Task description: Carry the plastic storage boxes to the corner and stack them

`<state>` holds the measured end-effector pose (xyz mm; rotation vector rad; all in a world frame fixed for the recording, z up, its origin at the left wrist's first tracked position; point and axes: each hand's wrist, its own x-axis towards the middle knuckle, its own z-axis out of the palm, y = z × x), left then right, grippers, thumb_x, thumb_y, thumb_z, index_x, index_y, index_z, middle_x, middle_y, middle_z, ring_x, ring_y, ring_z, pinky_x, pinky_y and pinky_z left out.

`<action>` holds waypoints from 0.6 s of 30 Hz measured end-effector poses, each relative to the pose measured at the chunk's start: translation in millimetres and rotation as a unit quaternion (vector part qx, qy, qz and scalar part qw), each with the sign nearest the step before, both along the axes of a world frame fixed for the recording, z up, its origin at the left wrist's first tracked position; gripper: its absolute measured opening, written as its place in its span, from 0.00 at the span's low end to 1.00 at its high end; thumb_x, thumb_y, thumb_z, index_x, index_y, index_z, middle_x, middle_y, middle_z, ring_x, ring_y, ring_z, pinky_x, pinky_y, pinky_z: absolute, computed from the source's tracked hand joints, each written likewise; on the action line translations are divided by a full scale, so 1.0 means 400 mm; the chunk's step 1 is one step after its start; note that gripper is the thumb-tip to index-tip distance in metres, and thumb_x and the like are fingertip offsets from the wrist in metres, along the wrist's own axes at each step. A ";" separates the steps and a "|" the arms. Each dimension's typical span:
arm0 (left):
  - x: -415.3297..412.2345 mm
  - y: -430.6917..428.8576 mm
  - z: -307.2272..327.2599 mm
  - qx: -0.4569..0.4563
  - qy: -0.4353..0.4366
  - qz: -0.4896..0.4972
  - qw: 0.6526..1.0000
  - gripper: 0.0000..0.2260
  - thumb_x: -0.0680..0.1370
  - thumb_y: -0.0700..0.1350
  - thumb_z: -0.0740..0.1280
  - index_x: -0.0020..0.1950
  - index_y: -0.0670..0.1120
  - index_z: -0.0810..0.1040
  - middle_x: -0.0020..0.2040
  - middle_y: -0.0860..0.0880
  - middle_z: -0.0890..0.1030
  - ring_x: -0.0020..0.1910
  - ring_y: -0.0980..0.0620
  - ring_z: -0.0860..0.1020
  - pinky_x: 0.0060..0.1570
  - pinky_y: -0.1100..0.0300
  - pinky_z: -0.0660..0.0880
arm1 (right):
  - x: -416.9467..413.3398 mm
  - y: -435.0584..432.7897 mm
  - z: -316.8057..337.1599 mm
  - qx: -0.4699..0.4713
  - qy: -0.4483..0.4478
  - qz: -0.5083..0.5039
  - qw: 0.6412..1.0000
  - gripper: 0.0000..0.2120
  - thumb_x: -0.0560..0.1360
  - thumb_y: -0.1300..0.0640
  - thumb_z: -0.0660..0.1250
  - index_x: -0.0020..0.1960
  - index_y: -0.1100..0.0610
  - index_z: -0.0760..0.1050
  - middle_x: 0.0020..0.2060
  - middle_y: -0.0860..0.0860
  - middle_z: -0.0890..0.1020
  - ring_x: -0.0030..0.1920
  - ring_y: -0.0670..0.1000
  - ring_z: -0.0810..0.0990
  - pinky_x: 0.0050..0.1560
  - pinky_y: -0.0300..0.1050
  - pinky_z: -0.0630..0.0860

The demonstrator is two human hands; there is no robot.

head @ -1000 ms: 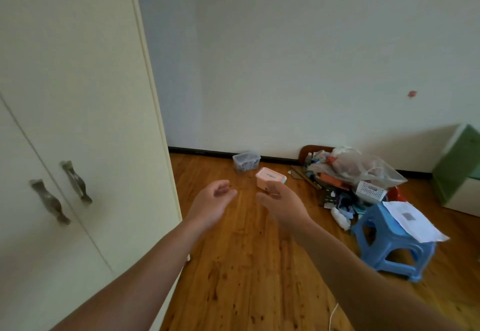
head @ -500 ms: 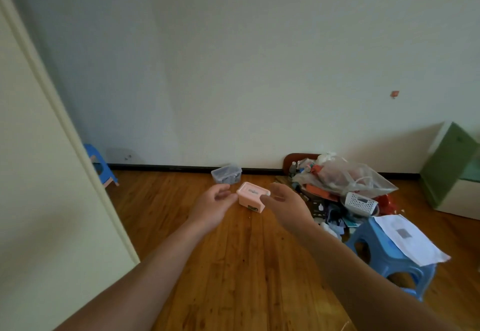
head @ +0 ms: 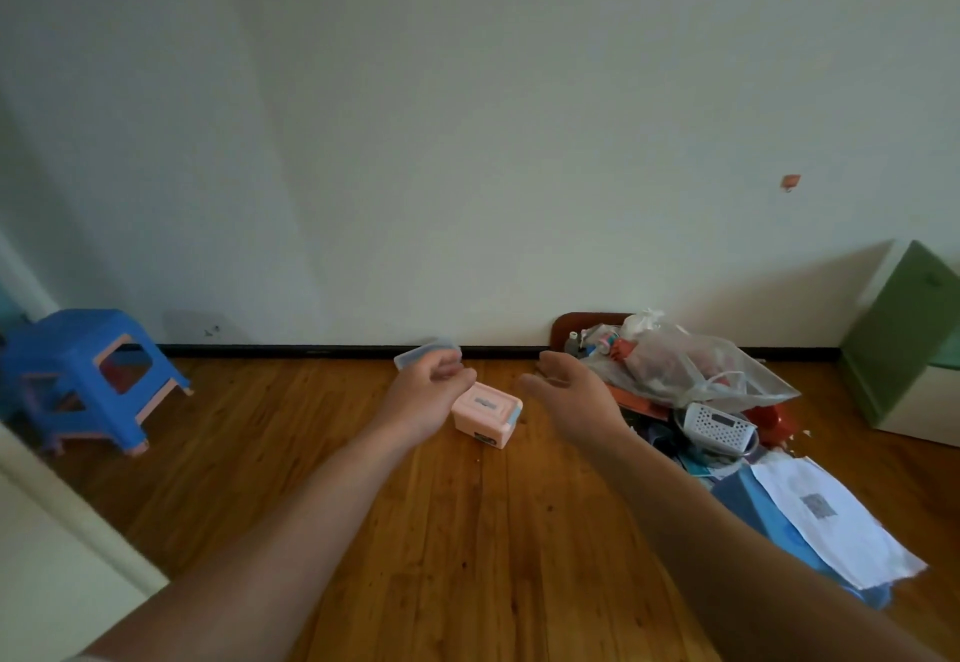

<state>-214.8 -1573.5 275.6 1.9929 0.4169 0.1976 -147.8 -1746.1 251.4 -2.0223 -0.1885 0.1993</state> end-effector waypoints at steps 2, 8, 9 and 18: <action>0.051 0.014 -0.008 -0.005 0.000 -0.005 1.000 0.17 0.78 0.52 0.67 0.66 0.53 0.74 0.58 0.56 0.78 0.45 0.67 0.75 0.33 0.75 0.69 | 0.038 0.011 -0.006 -0.004 0.002 -0.001 1.000 0.27 0.75 0.43 0.68 0.72 0.45 0.67 0.68 0.46 0.74 0.63 0.49 0.74 0.55 0.47 0.75; 0.280 0.105 -0.037 -0.009 -0.005 -0.029 1.000 0.18 0.77 0.54 0.67 0.66 0.53 0.74 0.59 0.55 0.78 0.52 0.60 0.76 0.44 0.66 0.71 | 0.233 0.087 -0.019 -0.020 0.006 -0.020 1.000 0.27 0.76 0.45 0.68 0.73 0.47 0.65 0.68 0.48 0.74 0.64 0.50 0.74 0.58 0.48 0.75; 0.323 0.128 -0.039 -0.006 -0.005 -0.032 0.999 0.19 0.77 0.54 0.67 0.67 0.53 0.73 0.60 0.55 0.77 0.55 0.57 0.76 0.48 0.63 0.72 | 0.273 0.109 -0.019 -0.022 0.001 -0.022 1.000 0.27 0.76 0.45 0.67 0.73 0.48 0.65 0.68 0.48 0.73 0.65 0.50 0.74 0.58 0.46 0.74; 0.653 0.334 -0.005 -0.007 -0.001 -0.063 0.998 0.19 0.79 0.53 0.65 0.68 0.51 0.72 0.63 0.52 0.76 0.57 0.56 0.73 0.53 0.61 0.68 | 0.573 0.298 0.028 -0.023 -0.015 -0.039 0.999 0.26 0.77 0.45 0.66 0.72 0.48 0.66 0.67 0.47 0.74 0.61 0.46 0.74 0.50 0.39 0.72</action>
